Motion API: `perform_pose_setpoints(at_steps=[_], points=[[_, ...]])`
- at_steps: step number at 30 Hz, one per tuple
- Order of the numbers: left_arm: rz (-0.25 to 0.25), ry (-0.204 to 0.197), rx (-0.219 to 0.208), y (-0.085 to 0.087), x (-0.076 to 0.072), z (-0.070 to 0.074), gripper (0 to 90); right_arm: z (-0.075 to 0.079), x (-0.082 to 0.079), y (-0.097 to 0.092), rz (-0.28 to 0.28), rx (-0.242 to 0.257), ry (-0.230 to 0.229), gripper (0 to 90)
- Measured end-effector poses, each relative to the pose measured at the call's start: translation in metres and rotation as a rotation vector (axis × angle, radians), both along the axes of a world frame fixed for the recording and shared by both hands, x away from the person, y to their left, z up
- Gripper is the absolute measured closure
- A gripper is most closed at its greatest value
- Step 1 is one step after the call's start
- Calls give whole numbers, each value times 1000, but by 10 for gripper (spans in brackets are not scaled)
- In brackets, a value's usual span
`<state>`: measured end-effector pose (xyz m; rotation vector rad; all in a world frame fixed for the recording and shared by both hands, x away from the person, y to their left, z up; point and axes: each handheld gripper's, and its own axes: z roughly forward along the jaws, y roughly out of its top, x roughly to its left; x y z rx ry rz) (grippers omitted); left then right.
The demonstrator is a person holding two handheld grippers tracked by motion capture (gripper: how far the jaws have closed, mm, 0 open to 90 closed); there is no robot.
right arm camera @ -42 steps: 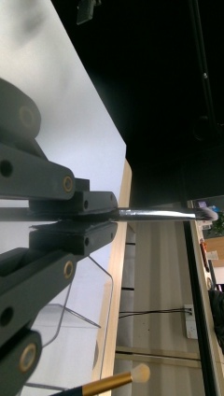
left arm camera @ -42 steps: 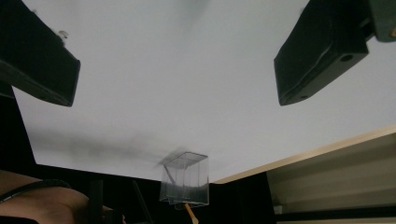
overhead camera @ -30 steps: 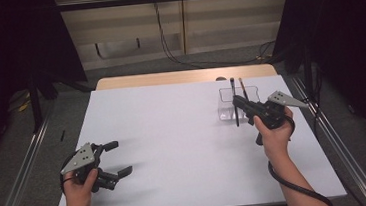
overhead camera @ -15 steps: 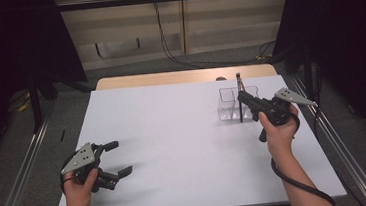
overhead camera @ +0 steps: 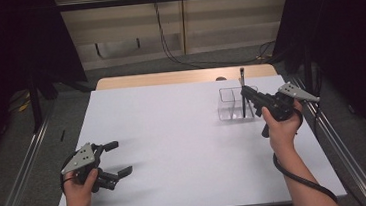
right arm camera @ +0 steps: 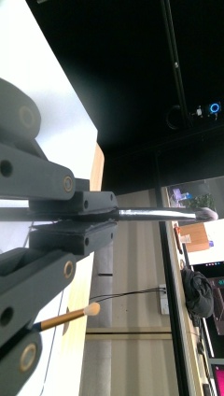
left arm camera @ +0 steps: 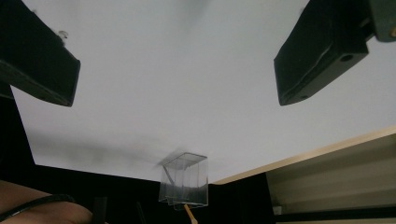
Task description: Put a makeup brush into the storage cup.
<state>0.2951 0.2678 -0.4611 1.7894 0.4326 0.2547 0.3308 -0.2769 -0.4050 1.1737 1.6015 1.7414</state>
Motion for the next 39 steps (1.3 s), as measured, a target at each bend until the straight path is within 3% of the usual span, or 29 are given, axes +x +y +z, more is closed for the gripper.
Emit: perform_pose_setpoints(at_steps=[21,39], points=[[0,-3,6,1,0,0,3,3,11,-11,-48,16,-18,851],[1,-1,8,1,0,-1,3,6,18,-20,-76,-4,-22,851]])
